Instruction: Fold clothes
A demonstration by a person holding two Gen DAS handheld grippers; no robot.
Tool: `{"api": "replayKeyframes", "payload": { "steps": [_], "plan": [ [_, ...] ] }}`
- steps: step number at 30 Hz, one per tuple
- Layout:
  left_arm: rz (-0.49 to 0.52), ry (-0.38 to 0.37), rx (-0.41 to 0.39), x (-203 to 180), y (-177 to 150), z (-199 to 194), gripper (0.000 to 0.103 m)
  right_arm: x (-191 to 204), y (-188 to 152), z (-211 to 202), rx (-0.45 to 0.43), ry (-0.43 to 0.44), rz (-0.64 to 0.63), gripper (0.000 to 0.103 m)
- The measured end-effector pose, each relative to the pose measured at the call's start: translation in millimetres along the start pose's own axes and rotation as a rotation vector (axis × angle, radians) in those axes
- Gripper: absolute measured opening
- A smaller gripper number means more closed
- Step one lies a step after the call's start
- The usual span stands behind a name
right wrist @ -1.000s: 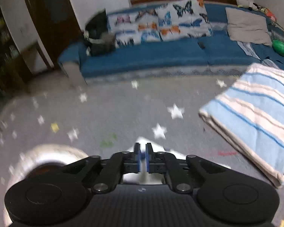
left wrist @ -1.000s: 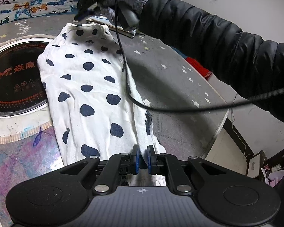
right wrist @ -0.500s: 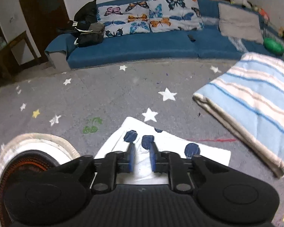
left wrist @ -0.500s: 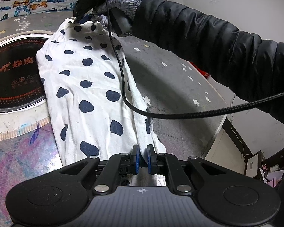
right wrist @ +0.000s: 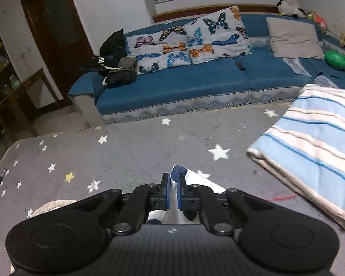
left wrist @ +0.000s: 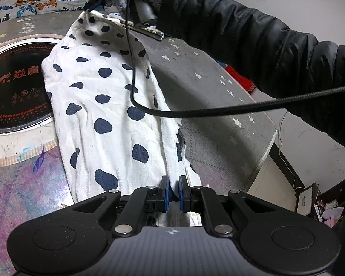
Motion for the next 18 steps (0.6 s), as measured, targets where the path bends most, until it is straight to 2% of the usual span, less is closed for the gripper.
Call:
{"api": "replayKeyframes", "payload": {
  "steps": [4,7,9,11,15,17,18],
  "plan": [
    [-0.006,0.0,0.001,1,0,0,0.011,-1,-8,16,0.023,0.029,0.021,0.011],
    [-0.007,0.003,-0.001,3,0,-1,0.012,-4,-9,9,0.03,0.043,0.011,0.011],
    [-0.002,0.011,-0.007,2,1,-2,0.015,-7,-5,-6,0.028,0.039,-0.015,0.017],
    [0.005,0.023,-0.017,0,2,-4,0.023,-12,0,-25,0.016,0.034,-0.036,0.036],
    [0.021,0.048,-0.036,-3,4,-8,0.035,-25,4,-63,-0.011,0.012,-0.071,0.043],
    [0.029,0.061,-0.046,-5,6,-10,0.048,-32,2,-79,-0.014,0.004,-0.075,0.056],
    [0.033,0.067,-0.05,-6,6,-11,0.049,-35,-1,-86,-0.012,0.004,-0.079,0.056]
  ]
}}
Point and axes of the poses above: each gripper's, at about its wrist camera, not at the fingertips, and z roughly the way its jaws point, x to its left, y to its top, the point moved 10 cm from there along z, roughly the way its jaws point, and after that the axes turned 3 degrees about -x, right-handed, at the moved point
